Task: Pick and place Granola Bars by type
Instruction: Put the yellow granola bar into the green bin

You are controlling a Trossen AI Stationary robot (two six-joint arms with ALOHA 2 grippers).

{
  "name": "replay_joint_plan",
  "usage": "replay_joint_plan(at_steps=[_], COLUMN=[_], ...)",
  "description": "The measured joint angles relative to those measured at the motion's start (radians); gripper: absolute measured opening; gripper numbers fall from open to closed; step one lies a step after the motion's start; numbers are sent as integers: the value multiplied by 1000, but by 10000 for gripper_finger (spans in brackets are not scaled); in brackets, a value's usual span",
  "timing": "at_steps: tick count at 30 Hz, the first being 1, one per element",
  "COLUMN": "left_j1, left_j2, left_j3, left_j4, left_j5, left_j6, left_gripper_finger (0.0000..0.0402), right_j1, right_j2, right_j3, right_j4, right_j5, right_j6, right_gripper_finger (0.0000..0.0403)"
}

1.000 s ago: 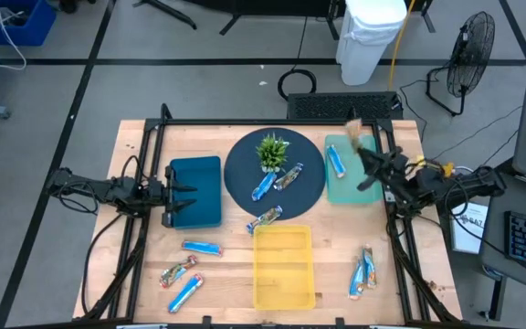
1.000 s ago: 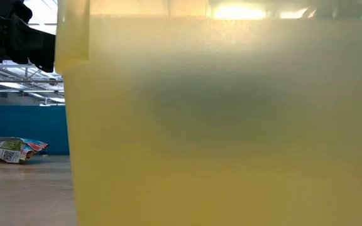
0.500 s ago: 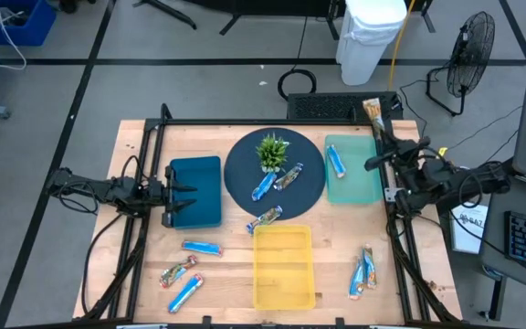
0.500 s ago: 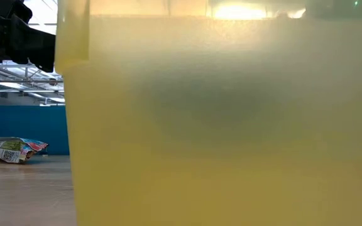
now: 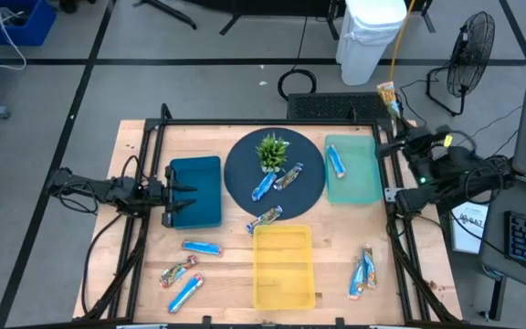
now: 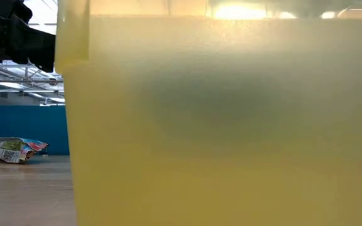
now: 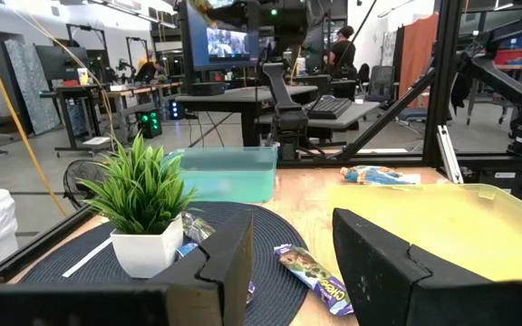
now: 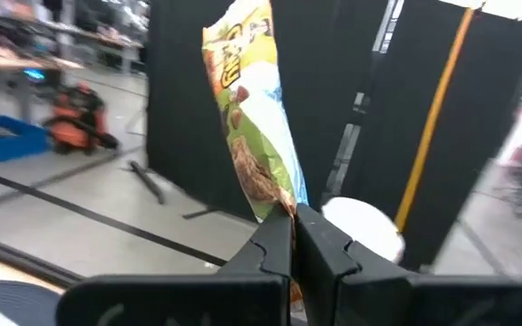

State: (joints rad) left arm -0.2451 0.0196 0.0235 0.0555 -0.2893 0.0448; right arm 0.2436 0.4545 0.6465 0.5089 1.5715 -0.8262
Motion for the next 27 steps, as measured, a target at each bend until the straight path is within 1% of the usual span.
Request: replay_joint_plan(at_steps=[3, 7, 12, 14, 18, 21, 24, 27], left_j1=[0, 0, 0, 0, 0, 0, 0, 0], left_j2=[0, 0, 0, 0, 0, 0, 0, 0], left_j3=[0, 0, 0, 0, 0, 0, 0, 0], left_j4=[0, 0, 0, 0, 0, 0, 0, 0], left_j5=[0, 0, 0, 0, 0, 0, 0, 0], left_j6=[0, 0, 0, 0, 0, 0, 0, 0], left_gripper_finger=[159, 159, 159, 159, 159, 159, 159, 159], right_j1=[84, 202, 304, 334, 366, 356, 311, 228], right_j2=[-1, 5, 33, 58, 124, 190, 255, 308], right_j3=[19, 12, -24, -53, -103, -108, -98, -68], right_j4=[36, 32, 33, 33, 29, 0, -42, -110], right_j5=[0, 0, -3, -33, -195, -330, -501, -703], right_j6=[-20, 12, 111, 166, 319, 443, 571, 701], right_gripper_finger=[0, 0, 0, 0, 0, 0, 0, 0])
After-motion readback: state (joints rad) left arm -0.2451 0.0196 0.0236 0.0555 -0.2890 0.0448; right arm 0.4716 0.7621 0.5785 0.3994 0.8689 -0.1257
